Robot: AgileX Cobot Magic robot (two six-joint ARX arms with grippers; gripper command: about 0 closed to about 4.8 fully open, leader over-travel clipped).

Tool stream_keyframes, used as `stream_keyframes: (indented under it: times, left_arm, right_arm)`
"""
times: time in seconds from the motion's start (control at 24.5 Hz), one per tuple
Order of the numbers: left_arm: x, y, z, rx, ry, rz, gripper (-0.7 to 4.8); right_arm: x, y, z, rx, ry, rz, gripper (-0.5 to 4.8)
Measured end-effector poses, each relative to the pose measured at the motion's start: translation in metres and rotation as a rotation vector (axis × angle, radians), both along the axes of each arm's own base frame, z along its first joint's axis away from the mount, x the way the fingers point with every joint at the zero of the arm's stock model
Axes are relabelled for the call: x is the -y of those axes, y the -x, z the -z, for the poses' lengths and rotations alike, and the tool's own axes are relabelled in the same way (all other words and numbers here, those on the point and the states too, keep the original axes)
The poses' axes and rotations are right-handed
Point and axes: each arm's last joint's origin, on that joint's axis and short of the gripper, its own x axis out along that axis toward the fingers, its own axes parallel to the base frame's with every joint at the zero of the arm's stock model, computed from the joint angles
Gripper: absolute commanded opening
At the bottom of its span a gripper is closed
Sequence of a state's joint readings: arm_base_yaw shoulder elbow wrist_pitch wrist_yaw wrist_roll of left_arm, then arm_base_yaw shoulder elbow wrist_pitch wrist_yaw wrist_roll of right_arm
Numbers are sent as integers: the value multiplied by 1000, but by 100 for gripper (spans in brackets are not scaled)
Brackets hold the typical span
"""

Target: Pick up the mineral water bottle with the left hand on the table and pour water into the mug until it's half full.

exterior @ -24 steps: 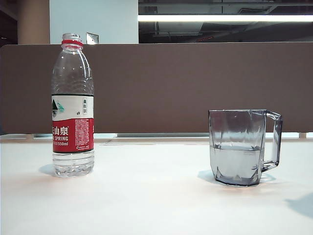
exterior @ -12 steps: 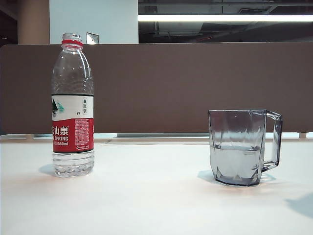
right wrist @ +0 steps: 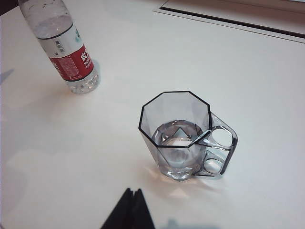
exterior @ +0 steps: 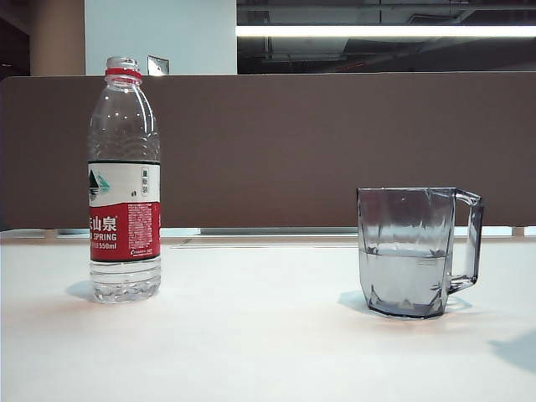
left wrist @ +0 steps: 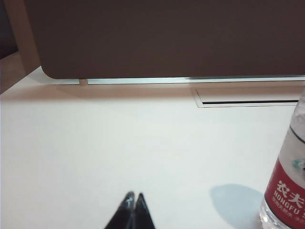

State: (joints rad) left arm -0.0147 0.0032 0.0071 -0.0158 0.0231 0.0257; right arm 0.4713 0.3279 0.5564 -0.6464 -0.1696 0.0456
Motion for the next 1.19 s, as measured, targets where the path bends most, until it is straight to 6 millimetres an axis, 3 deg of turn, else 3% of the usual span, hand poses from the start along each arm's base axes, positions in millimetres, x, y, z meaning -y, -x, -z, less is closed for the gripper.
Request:
stream_keyframes:
  times: [0.16, 0.29, 0.33, 0.49, 0.65, 0.86, 1.19]
  left_arm:
    - [0, 0, 0, 0, 0, 0, -5]
    - [0, 0, 0, 0, 0, 0, -5]
    - [0, 0, 0, 0, 0, 0, -6]
    - [0, 0, 0, 0, 0, 0, -6]
    - [0, 0, 0, 0, 0, 0, -5]
    - [0, 0, 0, 0, 0, 0, -5]
    - [0, 0, 0, -2, 0, 0, -5]
  right_arm:
    - [1, -1, 2, 10, 20, 34, -1]
    - [4, -7, 16, 24, 103, 199, -1]
    - [7, -10, 27, 66, 140, 327, -1]
    - [15, -19, 49, 285, 52, 547, -1]
    - [22, -21, 63, 353, 16, 618, -1]
    - [34, -23, 96, 349, 22, 675, -1]
    - [36, -25, 96, 451, -33, 672, -1]
